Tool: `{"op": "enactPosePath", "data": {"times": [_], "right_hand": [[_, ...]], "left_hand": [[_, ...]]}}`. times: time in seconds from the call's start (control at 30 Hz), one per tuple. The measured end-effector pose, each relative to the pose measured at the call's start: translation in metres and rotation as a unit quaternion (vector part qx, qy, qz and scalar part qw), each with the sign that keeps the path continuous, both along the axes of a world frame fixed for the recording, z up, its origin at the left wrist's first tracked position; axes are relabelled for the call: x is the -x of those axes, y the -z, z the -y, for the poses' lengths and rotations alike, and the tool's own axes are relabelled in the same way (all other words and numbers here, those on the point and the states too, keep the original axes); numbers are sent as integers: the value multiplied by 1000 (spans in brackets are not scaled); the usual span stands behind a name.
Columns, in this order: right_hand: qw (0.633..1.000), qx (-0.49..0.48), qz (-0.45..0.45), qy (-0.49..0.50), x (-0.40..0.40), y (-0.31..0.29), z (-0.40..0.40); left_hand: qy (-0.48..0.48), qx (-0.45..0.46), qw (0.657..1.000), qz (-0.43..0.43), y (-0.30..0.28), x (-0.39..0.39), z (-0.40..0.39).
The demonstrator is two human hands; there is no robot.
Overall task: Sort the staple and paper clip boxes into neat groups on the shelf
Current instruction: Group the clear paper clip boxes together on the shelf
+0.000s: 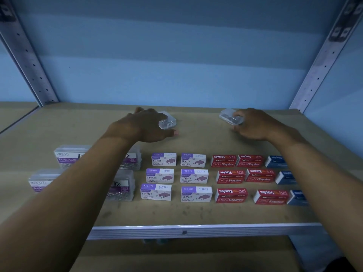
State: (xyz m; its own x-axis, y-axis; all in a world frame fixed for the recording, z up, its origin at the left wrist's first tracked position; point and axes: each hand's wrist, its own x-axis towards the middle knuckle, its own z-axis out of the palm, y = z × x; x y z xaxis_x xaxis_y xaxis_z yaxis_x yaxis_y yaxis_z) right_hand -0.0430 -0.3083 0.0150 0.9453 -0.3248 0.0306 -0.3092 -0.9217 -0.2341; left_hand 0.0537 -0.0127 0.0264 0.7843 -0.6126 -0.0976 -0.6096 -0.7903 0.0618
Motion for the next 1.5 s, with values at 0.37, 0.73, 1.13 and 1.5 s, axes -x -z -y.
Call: {"op": "enactPosePath", "data": {"times": [0.37, 0.73, 1.13, 1.5], "right_hand": [[994, -7, 110, 4, 5, -3, -9], [990, -49, 132, 29, 9, -3, -14], [990, -56, 122, 43, 8, -1, -8], [980, -167, 108, 4, 29, -30, -39]], "left_hand": [[16, 24, 997, 68, -7, 8, -1], [46, -2, 998, 49, -13, -14, 5], [80, 13, 996, 29, -20, -10, 7], [89, 71, 993, 32, -37, 21, 7]]}}
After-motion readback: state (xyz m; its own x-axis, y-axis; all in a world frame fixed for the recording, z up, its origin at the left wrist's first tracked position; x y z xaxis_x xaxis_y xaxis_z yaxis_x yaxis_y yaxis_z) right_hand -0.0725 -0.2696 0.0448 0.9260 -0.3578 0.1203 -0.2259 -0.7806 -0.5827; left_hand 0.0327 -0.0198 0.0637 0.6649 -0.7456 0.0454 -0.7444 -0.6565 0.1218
